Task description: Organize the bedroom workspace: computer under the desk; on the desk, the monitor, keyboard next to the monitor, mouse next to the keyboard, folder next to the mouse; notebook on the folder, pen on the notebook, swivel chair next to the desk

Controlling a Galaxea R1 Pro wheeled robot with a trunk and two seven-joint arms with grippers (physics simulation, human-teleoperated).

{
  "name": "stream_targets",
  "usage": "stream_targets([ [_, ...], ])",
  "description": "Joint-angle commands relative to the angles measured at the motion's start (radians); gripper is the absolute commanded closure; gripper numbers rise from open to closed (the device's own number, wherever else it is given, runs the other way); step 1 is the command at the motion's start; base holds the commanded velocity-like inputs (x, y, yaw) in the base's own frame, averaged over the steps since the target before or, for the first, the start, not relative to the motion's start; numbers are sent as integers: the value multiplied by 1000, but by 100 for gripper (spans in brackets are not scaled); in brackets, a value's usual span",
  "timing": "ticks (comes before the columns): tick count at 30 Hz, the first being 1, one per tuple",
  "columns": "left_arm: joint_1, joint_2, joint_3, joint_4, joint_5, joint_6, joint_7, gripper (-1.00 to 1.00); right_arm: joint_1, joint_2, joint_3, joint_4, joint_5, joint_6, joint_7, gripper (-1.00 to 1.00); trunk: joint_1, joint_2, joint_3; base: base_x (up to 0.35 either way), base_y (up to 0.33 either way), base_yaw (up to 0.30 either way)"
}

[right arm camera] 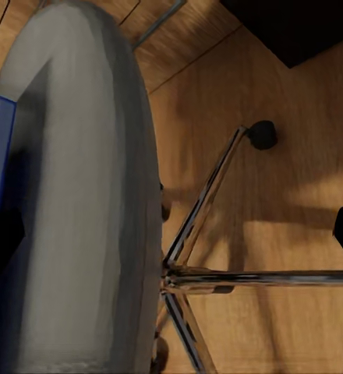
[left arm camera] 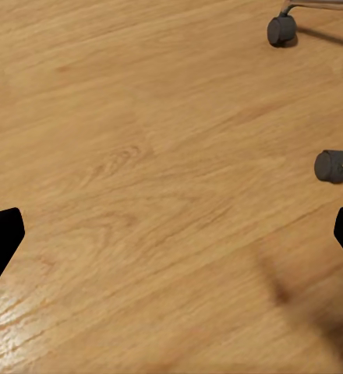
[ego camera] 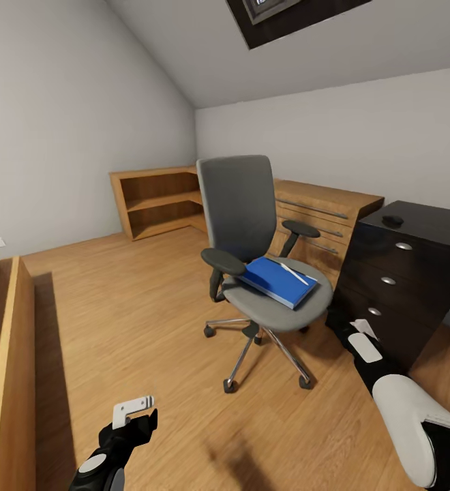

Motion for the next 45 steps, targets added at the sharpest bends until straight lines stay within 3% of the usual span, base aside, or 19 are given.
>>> stream_targets([
  [1, 0, -1, 1, -1, 3, 5, 3, -100, 0, 1, -3, -3, -7, 7, -4, -100, 0, 0, -1, -4, 0, 0],
  [37, 0, -1, 1, -1, 4, 5, 3, -100, 1, 31, -2, 9, -9, 12, -2, -100, 0, 0, -3, 0, 0, 0],
  [45, 0, -1, 1, -1, 4, 4, 3, -100, 1, 32, -2, 10, -10, 69, -1, -100, 0, 0, -3, 0, 0, 0],
])
